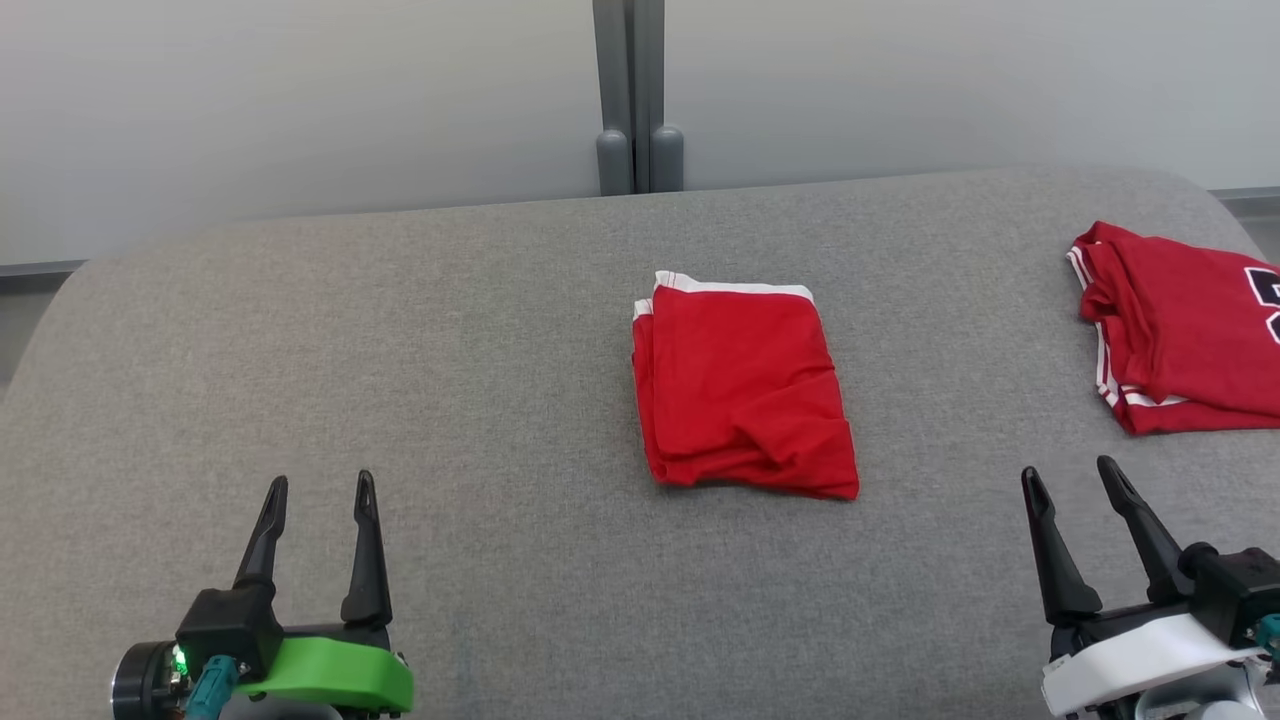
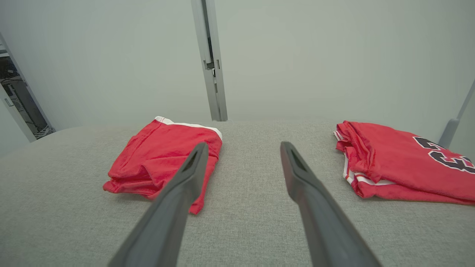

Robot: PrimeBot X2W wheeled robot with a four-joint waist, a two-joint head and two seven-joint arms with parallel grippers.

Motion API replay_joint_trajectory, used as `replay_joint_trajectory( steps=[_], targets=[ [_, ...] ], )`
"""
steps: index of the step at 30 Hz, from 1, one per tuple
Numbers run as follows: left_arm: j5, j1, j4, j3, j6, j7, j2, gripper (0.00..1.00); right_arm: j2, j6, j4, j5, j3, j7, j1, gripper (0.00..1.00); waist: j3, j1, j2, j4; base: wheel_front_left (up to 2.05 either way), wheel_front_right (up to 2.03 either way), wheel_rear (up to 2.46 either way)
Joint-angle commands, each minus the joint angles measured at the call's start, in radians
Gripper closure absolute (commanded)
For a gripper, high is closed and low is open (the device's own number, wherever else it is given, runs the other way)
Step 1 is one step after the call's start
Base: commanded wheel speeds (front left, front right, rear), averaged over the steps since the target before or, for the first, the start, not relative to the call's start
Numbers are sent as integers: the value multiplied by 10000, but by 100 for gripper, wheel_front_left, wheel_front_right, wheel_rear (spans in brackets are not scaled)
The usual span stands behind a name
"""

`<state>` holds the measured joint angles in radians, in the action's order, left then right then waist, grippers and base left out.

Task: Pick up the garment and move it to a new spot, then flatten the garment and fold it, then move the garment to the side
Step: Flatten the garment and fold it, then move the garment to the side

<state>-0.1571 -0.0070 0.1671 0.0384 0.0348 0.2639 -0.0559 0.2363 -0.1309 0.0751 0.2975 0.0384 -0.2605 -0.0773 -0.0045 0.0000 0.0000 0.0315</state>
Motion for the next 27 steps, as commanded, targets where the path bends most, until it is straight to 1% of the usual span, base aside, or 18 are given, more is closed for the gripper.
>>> replay_joint_trajectory(
  steps=[1,5,17,23,27],
  targets=[
    [148,174,-8,-32,42,-3,-94,0,-4,8,-82,-77,19,35,-98,0,-36,0,0,36,0,0,0],
    [104,259,-59,-111,-21,-3,-84,0,-126,8,-201,-224,-21,141,-235,0,-88,0,0,99,0,0,0],
    [123,424,-238,-177,38,-8,-255,0,-328,8,-710,-449,-312,562,-522,0,-188,0,0,286,0,0,0],
    [-32,355,-525,-180,72,-257,-390,0,-324,8,-976,-512,-437,689,-529,0,-200,0,0,319,0,0,0],
    [-44,351,-747,-164,17,-543,-461,0,-383,8,-1127,-565,-459,794,-572,0,-204,0,0,335,0,0,0]
  ],
)
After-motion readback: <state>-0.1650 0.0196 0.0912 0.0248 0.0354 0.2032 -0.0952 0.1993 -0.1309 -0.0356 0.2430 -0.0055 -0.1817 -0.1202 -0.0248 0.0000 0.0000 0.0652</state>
